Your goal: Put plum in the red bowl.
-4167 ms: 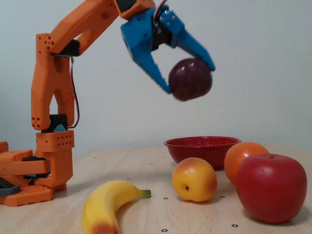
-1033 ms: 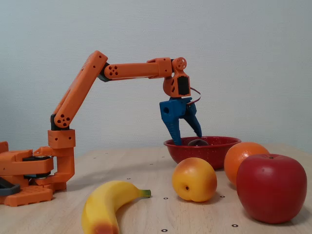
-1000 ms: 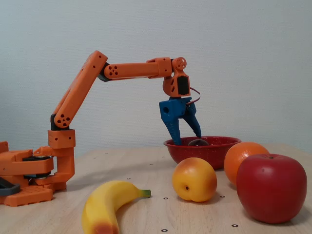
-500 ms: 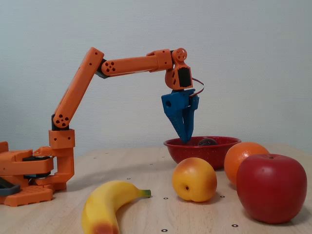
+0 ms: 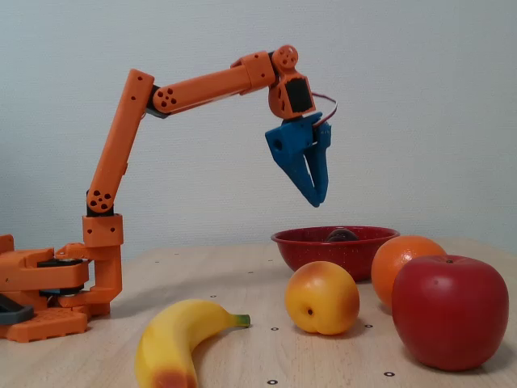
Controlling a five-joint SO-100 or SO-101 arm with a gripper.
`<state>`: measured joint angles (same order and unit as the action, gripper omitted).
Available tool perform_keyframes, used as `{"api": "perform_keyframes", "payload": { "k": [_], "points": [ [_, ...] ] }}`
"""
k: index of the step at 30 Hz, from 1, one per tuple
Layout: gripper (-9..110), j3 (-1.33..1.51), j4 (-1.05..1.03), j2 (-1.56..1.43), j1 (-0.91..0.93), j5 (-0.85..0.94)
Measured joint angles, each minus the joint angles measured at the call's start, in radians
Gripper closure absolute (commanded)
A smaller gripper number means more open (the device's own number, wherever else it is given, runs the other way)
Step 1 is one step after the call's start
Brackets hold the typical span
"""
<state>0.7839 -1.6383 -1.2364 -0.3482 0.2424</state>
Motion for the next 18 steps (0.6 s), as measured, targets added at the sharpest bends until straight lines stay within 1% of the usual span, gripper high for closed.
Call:
{"api": "perform_keyframes", "payload": {
  "k": [3, 12, 18],
  "points": [
    [102, 0.018, -0.003, -0.067, 0.032, 0.000],
    [102, 0.264, 0.000, -0.307, 0.133, 0.000],
    [102, 0.523, 0.109, -0.500, 0.138, 0.000]
  ]
}}
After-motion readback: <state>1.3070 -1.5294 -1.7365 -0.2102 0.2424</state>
